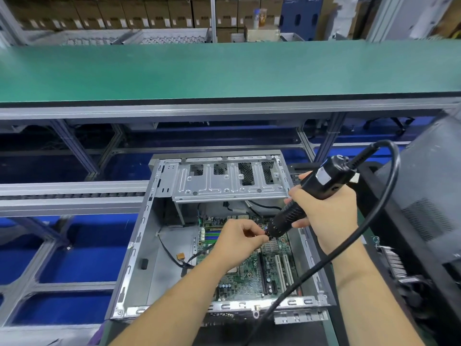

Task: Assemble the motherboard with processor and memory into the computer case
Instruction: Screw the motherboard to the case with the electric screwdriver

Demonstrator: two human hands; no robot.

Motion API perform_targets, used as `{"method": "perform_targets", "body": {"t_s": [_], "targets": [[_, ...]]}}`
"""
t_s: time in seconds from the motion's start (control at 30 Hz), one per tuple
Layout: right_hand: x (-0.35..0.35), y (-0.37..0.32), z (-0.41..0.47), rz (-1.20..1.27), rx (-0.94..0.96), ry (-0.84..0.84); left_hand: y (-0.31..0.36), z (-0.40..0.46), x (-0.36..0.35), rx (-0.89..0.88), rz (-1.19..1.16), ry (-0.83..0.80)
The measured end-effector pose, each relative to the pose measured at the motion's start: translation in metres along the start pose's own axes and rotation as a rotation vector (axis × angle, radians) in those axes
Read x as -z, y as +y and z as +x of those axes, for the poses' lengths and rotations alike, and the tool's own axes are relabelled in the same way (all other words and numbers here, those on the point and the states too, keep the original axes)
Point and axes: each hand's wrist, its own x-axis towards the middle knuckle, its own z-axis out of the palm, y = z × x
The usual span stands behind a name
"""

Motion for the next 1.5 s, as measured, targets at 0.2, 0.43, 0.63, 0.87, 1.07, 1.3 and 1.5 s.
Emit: {"method": "perform_targets", "body": {"t_s": [0.2, 0.43, 0.63, 0.87, 1.07, 1.3, 1.5], "targets": [[0.000, -0.004, 0.000, 0.051, -0.012, 0.030, 0.004, -0.003, 0.004, 0.027, -0.162, -0.055], [0.001, -0.006, -0.001, 0.046, -0.012, 0.025, 0.008, -0.005, 0.006, 0.002, -0.201, -0.119], [-0.002, -0.005, -0.002, 0.036, -0.020, 0.009, 0.004, -0.004, 0.006, 0.010, -0.194, -0.107], [-0.002, -0.002, -0.002, 0.045, -0.031, 0.016, -0.003, 0.000, 0.002, -0.035, -0.070, -0.083], [-0.003, 0.001, -0.002, 0.052, -0.031, 0.021, -0.002, -0.001, 0.002, -0.181, 0.096, 0.036], [-0.001, 0.002, 0.000, 0.064, -0.033, 0.081, 0.003, -0.004, 0.005, -0.612, 0.634, 0.035], [0.003, 0.003, 0.003, 0.085, -0.064, 0.153, 0.005, -0.004, 0.003, -0.844, 0.751, 0.105]]}}
